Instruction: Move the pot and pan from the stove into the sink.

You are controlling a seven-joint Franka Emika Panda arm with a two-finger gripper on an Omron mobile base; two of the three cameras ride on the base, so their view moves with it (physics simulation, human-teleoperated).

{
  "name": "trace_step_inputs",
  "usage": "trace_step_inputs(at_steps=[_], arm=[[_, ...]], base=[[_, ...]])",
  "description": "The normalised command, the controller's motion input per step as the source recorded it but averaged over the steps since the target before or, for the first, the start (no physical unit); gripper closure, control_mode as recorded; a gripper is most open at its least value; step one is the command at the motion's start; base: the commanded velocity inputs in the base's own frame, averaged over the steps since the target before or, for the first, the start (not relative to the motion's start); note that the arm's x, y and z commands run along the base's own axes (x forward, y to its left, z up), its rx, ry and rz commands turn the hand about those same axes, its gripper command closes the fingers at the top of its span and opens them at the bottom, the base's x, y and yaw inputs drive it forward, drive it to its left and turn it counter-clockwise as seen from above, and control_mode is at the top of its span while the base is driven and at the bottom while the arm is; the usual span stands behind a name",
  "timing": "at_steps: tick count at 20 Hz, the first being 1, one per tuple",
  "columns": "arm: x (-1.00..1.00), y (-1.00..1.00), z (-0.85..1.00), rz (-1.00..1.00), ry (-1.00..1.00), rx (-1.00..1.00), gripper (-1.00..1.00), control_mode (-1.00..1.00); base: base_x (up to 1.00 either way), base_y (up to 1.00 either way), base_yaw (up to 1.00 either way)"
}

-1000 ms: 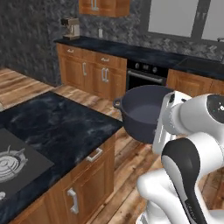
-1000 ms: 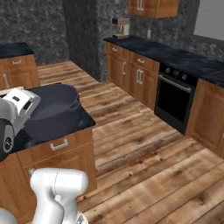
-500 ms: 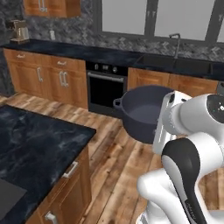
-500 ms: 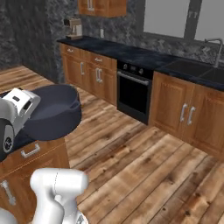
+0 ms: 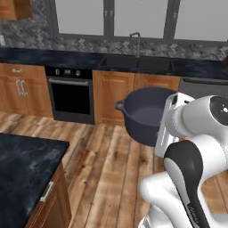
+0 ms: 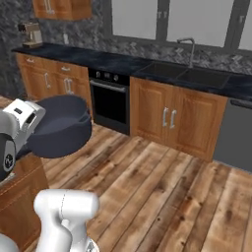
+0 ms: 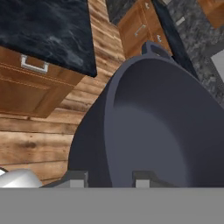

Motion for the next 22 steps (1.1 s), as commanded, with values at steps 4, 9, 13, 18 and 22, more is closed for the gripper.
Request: trace_step_inputs(at_steps=[4,9,13,18,22], arm=[[0.00,0.00,0.00,0.00,0.00,0.00,1.00,1.00],[0.00,0.00,0.00,0.00,0.00,0.00,1.00,1.00],[0.00,0.00,0.00,0.00,0.00,0.00,1.00,1.00],[0.00,0.00,0.00,0.00,0.00,0.00,1.00,1.00],[0.00,0.00,0.00,0.00,0.00,0.00,1.00,1.00]], base=[[0.07,-0.45,-0.34],[0.02,-0.50,-0.28],[0.00,-0.51,-0.22],[-0.01,-0.43,-0.19],[-0.04,-0.27,-0.10]])
